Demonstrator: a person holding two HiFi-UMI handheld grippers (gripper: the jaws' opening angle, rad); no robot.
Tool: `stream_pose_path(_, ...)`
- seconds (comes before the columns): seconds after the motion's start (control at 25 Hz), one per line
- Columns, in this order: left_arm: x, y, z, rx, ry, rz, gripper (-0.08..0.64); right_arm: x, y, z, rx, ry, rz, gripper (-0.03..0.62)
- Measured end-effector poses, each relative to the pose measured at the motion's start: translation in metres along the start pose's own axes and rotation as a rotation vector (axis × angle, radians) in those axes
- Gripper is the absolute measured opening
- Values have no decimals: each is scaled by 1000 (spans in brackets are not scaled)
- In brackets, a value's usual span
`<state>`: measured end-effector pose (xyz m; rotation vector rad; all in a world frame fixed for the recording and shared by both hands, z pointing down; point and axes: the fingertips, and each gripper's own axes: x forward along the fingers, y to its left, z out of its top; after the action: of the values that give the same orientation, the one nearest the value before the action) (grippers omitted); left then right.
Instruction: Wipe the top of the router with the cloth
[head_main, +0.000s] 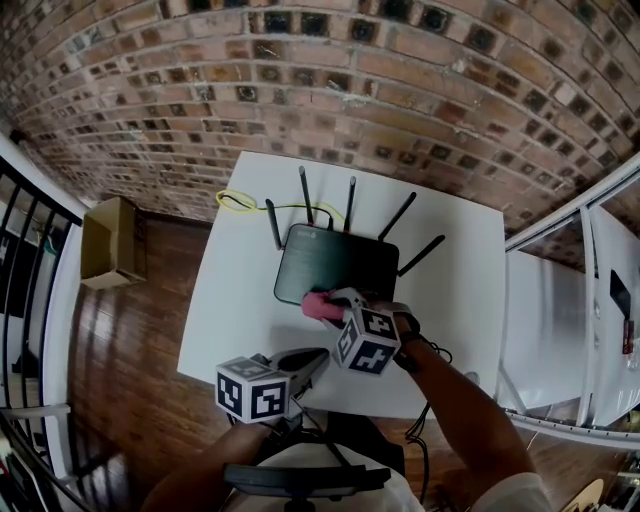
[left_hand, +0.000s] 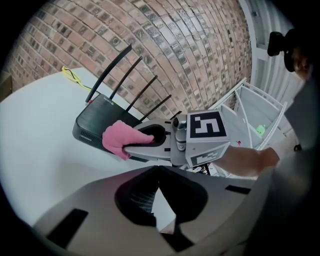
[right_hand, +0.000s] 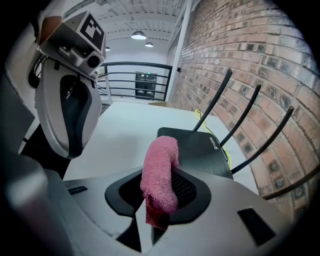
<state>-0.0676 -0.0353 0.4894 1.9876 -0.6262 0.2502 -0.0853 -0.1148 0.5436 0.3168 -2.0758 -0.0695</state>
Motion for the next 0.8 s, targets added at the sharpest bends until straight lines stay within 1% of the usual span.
stream_pose_path(0.2,-1,-5,-5,8,9,-5,3,-13,30,-4,-30,17,94,124)
stream_pose_path(0.28,0,-9,-6,11,11,-10,3,-21,31,-7,-39,34,92,124)
stream_pose_path(0.36,2,-12,-6,15,13,-14,3,-29,21,-10,-36,50,47,124)
stream_pose_path(0.44,4,-14,-5,17,15,-19,2,-35,3,-12,-17,62,-19,124)
stream_pose_path(0.6,8,-19,-4,18,17,-27,3,-45,-47,-20,57,88,-206,124)
stream_pose_path(0.68,9,-19,-4,17,18,-27,3,-47,-71,-27,102,97,-285,124)
stream_pose_path(0.8,10,-18,-4,13,19,-25,2,-42,-96,-39,152,113,-352,124)
